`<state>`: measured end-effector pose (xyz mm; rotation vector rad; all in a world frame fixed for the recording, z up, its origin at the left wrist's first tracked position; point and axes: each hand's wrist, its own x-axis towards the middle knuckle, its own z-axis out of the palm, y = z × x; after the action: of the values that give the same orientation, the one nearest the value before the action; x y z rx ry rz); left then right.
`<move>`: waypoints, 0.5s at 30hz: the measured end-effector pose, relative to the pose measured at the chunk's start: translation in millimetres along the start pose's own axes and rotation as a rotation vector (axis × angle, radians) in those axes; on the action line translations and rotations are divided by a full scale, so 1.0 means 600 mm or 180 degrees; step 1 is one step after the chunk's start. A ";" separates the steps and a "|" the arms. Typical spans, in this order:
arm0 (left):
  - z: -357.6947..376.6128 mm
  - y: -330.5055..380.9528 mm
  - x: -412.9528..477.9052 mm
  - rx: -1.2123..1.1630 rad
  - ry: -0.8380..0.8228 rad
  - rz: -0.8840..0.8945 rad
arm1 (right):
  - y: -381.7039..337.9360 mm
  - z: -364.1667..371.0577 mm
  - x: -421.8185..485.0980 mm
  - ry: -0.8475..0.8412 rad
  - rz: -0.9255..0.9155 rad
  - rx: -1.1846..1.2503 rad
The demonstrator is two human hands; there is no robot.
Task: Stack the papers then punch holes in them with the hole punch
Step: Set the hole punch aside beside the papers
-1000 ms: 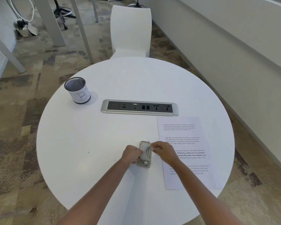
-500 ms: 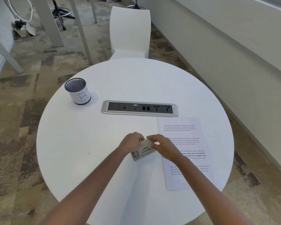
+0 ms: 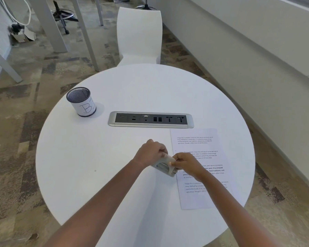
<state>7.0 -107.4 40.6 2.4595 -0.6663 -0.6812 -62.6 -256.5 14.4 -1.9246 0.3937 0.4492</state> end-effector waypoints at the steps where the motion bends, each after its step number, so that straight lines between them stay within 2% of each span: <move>1: 0.003 0.005 0.001 -0.0178 0.0193 0.0037 | 0.004 -0.009 -0.003 0.0059 0.0033 0.0193; 4: 0.019 0.017 0.009 -0.0470 0.0651 0.0225 | 0.017 -0.045 -0.006 0.0345 0.0110 0.0604; 8: 0.053 0.019 0.023 -0.0282 0.0976 0.0205 | 0.044 -0.111 -0.009 0.0934 0.0275 0.0928; 15: 0.110 -0.003 0.043 0.0611 0.0543 -0.0360 | 0.104 -0.237 0.008 0.2082 0.0743 0.1705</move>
<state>-10.8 -142.4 -18.5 2.7120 -0.5523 -0.4596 -69.5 -411.5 13.4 -1.4575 1.0553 -0.1556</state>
